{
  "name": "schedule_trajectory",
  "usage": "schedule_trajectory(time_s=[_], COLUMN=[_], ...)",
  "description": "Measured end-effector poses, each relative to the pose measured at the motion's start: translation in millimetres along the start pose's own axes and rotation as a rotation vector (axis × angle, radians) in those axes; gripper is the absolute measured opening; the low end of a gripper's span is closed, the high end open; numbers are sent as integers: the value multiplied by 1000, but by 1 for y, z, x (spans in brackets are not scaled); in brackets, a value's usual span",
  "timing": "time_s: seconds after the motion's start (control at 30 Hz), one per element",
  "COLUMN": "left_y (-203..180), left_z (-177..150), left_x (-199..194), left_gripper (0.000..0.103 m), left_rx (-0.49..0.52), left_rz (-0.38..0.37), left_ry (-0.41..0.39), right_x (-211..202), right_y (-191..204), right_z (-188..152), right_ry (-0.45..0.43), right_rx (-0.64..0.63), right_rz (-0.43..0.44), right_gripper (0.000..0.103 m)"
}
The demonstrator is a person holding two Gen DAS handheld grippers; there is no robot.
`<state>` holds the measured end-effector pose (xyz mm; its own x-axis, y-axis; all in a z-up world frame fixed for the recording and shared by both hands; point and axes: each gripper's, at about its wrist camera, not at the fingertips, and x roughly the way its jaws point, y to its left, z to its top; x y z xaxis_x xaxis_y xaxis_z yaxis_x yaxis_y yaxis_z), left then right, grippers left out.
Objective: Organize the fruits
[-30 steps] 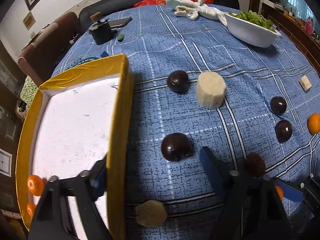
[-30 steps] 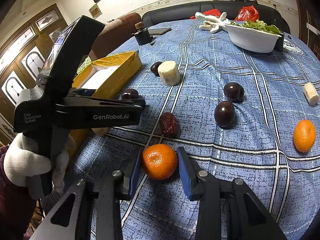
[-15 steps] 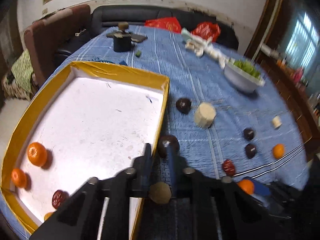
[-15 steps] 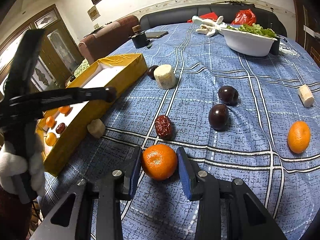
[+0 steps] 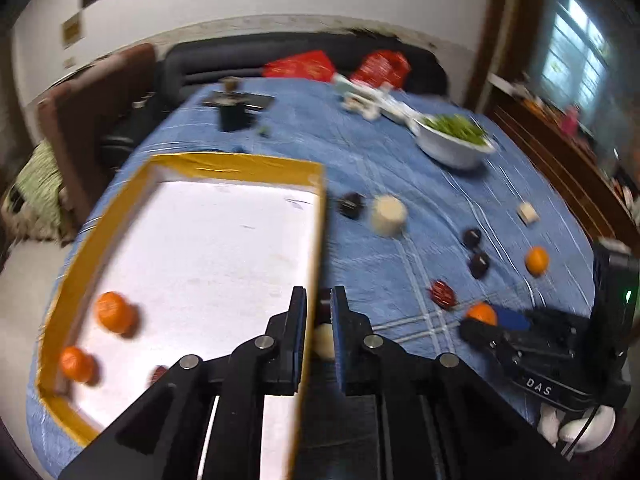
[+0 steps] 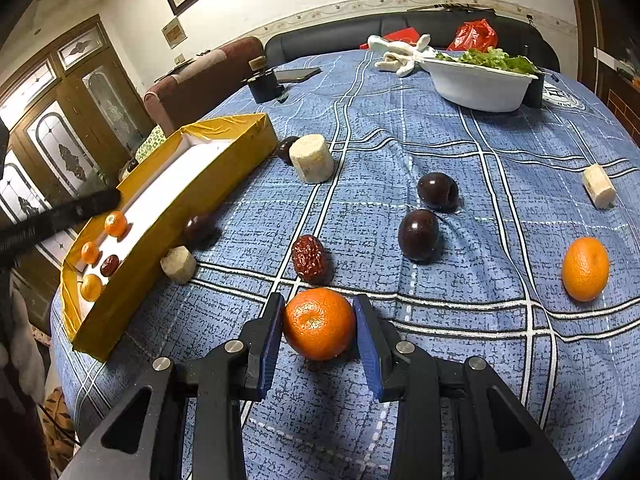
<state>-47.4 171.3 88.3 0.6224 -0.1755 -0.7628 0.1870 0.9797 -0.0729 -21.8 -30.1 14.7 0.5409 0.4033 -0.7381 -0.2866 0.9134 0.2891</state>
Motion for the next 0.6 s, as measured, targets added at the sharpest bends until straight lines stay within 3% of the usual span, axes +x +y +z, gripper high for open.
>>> schedule_trajectory(time_s=[0.1, 0.23, 0.37, 0.5, 0.57, 0.6], left_y=[-26, -51, -74, -90, -99, -104], left_z=[7, 15, 16, 13, 10, 8], left_x=[19, 51, 88, 92, 88, 86], left_gripper=[14, 38, 38, 37, 21, 17], left_rx=[59, 59, 52, 68, 104, 122], left_rz=[-48, -107, -134, -153, -149, -139], left_ry=[37, 109, 177, 156, 134, 124], right_x=[-8, -28, -36, -40, -39, -37], right_y=[-10, -37, -56, -59, -59, -58], right_z=[1, 0, 1, 3, 4, 5], right_ry=[-27, -96, -128, -143, -139, -132], right_rx=[49, 186, 262, 273, 273, 273], right_rz=[7, 44, 37, 42, 46, 48], right_gripper=[39, 39, 39, 39, 39, 39])
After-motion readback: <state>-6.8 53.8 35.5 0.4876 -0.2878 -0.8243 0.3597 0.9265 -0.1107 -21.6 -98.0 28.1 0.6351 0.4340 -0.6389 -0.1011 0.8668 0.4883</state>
